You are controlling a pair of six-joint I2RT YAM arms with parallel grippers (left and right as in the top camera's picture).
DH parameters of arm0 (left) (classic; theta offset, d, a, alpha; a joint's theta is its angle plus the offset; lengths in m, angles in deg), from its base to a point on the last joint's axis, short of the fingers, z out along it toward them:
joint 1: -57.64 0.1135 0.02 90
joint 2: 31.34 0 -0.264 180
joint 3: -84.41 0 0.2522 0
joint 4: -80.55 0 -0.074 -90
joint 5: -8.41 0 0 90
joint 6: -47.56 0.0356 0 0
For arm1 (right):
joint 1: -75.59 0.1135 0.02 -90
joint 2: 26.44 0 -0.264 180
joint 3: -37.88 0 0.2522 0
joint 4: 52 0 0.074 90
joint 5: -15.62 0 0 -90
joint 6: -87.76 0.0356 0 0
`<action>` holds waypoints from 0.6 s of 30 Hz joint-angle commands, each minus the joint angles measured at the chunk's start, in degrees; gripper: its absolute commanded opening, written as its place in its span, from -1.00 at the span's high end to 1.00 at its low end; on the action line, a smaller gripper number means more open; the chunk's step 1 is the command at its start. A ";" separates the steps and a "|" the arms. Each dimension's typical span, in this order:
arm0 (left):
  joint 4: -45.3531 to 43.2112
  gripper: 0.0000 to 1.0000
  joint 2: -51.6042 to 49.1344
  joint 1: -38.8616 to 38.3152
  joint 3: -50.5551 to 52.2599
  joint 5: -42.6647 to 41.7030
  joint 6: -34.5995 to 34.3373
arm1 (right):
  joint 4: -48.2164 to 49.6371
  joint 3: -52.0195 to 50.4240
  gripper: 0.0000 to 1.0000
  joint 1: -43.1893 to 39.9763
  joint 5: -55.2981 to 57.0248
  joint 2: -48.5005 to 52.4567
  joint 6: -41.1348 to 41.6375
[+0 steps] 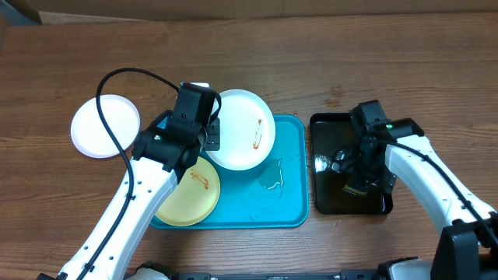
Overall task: Clean dirty plates on tray and stack at the side
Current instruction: 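Move the right gripper back into the black tray and grasp the sponge, then dip and rub the sponge in the black tray's water with right gripper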
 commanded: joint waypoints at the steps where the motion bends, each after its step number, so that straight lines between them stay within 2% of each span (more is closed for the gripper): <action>1: -0.28 0.92 -0.24 0.35 -1.01 -1.09 0.96 | 4.04 -2.93 -0.69 -0.72 2.40 -0.31 4.61; 5: -0.26 0.92 -0.24 0.35 -1.01 -1.09 0.74 | 7.43 -6.80 -0.56 -0.70 1.95 -0.26 5.81; 8: -0.35 0.92 -0.24 0.35 -1.01 -1.11 0.09 | 10.75 -10.27 -0.57 -0.72 1.97 -0.26 5.81; 10: -0.46 0.92 -0.24 0.35 -1.01 -1.14 -0.31 | 13.29 -12.02 -0.72 -0.72 1.90 -0.26 5.81; 12: -0.44 0.92 -0.24 0.35 -1.01 -1.14 -0.66 | 14.64 -12.96 -0.67 -0.72 1.73 -0.26 5.77; 13: -0.44 0.92 -0.24 0.35 -1.01 -1.14 -0.76 | 14.49 -12.96 -0.37 -0.72 1.49 -0.26 5.75; 15: -0.46 0.92 -0.24 0.35 -1.01 -1.11 -0.76 | 14.40 -12.81 0.69 -0.72 0.11 -0.26 5.53; 16: -0.46 0.92 -0.24 0.35 -1.01 -1.09 -0.76 | 14.12 -12.57 0.92 -0.72 -0.52 -0.26 5.49; 18: -0.44 0.92 -0.24 0.35 -1.01 -1.09 -0.74 | 12.52 -11.04 0.93 -0.72 -2.21 -0.26 2.73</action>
